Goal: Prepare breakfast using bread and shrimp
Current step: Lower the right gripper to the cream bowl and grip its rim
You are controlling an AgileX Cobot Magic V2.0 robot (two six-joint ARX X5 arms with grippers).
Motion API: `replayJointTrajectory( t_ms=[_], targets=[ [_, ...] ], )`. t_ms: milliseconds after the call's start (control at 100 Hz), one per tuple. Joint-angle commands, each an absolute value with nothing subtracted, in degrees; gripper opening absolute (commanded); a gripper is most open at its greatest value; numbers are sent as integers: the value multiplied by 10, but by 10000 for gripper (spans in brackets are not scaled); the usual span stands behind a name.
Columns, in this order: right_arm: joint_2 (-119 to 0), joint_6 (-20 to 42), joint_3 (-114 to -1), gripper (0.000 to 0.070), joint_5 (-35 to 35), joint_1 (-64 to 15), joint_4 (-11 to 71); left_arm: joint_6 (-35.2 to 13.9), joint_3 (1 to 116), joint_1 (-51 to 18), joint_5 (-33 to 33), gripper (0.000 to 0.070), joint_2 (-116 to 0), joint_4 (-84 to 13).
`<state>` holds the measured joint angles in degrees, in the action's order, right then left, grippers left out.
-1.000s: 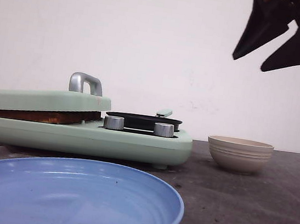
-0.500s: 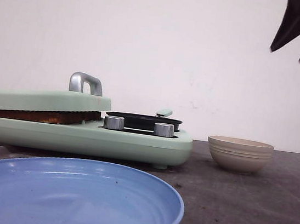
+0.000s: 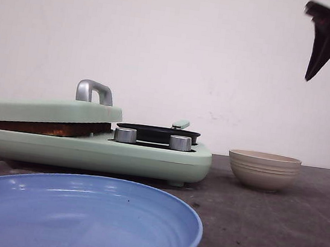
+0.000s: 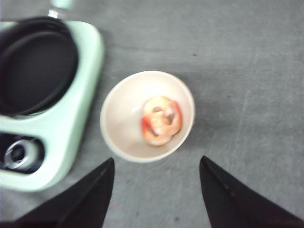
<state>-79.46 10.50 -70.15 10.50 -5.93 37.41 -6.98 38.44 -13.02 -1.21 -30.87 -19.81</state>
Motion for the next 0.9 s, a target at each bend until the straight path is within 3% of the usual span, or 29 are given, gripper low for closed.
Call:
replayJointTrajectory(
  t_ms=[0, 350, 890],
  targets=[
    [-833, 96, -735, 350, 106, -52, 378, -72, 389, -131, -8, 314, -310, -187],
    [-986, 97, -829, 350, 105, -34, 369, -71, 389, -131, -8, 314, -310, -182],
    [-1113, 86, -830, 350, 105, -31, 363, -71, 389, -131, -8, 314, -310, -180]
  ],
)
